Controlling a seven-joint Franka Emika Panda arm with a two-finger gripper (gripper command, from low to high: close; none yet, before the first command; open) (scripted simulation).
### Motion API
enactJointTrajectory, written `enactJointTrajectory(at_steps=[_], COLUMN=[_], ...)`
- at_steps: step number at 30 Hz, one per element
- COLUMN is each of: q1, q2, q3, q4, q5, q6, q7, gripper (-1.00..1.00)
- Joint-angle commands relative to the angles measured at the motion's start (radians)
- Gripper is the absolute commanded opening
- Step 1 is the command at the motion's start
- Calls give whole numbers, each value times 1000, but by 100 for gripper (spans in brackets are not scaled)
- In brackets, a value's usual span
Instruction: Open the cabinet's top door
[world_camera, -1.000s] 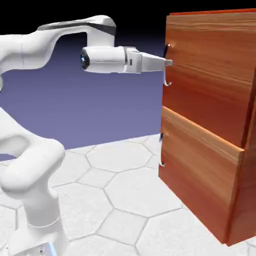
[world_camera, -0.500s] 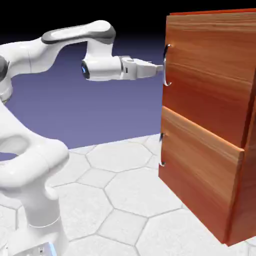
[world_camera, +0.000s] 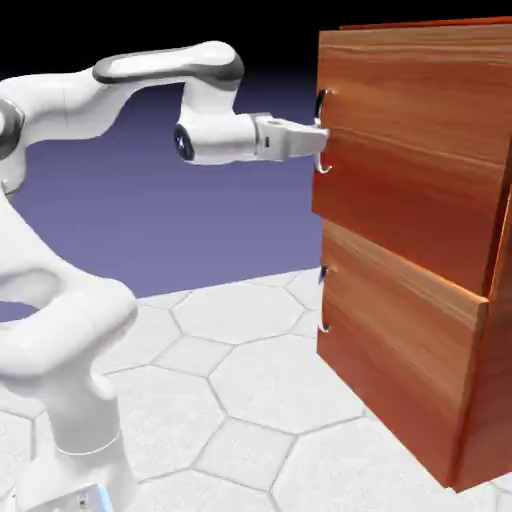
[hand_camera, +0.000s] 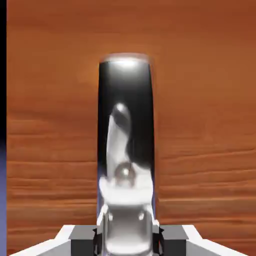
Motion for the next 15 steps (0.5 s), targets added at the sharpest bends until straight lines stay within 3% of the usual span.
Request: enactJointTrajectory(at_steps=[1,15], q1=[36,544], q2=[-1,-94], q3=[-26,-423], q4=[-21,-304], q5=[-17,-326], q6=[-8,-90], q7=[4,97], gripper=[-100,-100])
